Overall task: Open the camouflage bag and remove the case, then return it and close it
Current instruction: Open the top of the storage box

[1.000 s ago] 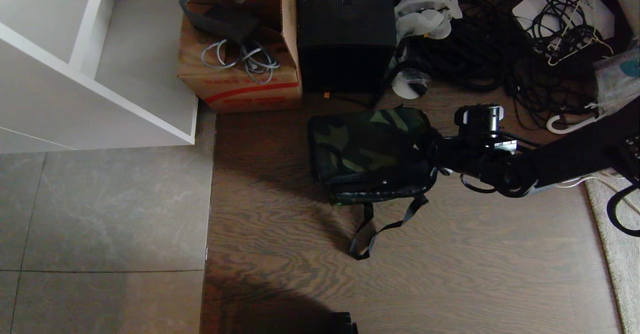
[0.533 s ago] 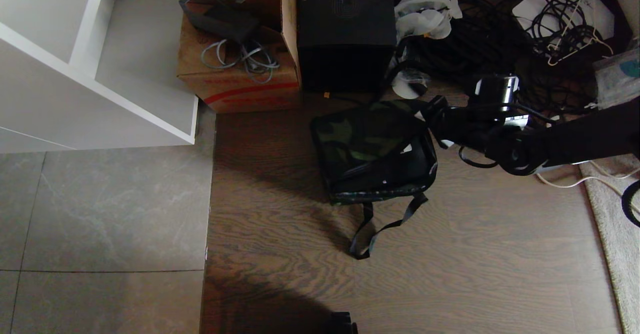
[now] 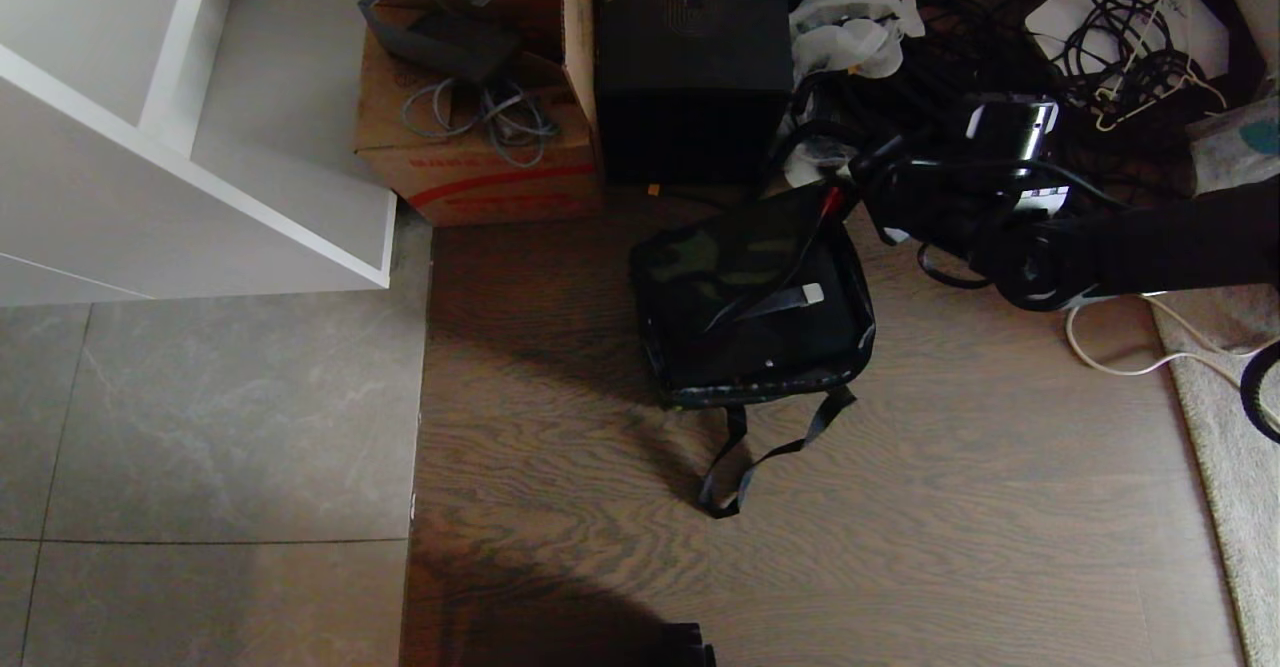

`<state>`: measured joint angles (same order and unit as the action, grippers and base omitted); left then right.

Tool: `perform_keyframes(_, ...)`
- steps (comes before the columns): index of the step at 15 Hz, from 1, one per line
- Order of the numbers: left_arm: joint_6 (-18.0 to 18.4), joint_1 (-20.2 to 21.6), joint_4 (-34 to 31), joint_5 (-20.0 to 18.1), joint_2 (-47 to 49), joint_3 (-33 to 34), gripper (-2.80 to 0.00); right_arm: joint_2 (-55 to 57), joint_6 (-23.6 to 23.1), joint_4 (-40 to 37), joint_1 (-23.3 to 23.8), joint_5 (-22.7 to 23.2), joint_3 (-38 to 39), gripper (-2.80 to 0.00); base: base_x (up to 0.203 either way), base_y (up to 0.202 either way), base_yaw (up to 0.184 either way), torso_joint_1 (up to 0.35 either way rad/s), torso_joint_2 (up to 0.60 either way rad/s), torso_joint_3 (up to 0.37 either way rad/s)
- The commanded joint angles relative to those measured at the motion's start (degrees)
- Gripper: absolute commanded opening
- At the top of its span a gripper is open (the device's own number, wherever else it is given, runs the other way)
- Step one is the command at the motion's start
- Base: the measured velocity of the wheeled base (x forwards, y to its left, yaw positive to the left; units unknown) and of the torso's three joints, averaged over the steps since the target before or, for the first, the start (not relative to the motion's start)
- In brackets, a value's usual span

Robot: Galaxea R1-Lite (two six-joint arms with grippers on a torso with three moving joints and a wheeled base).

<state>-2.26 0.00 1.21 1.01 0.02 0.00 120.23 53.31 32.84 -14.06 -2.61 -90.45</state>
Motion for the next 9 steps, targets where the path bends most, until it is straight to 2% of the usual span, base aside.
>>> perform_keyframes(1,0.0,0.0,0.1,0.0,-0.1,0.5,-2.8,1.0,0.0,0.4,-0.2,-0.7,-1.9,-2.8,0.0,0.0,0.0,0.0,0.0,0.0)
perform_keyframes(5,0.0,0.0,0.1,0.0,0.0,0.5,-2.8,2.8,-4.1,0.6,-0.4,-2.9,-5.3,-2.8,0.0,0.0,0.0,0.0,0.0,0.0)
perform_keyframes(9,0.0,0.0,0.0,0.0,0.0,0.5,-2.8,3.4,-5.1,0.1,-0.4,-3.1,-7.9,-2.8,0.0,0.0,0.0,0.0,0.0,0.0)
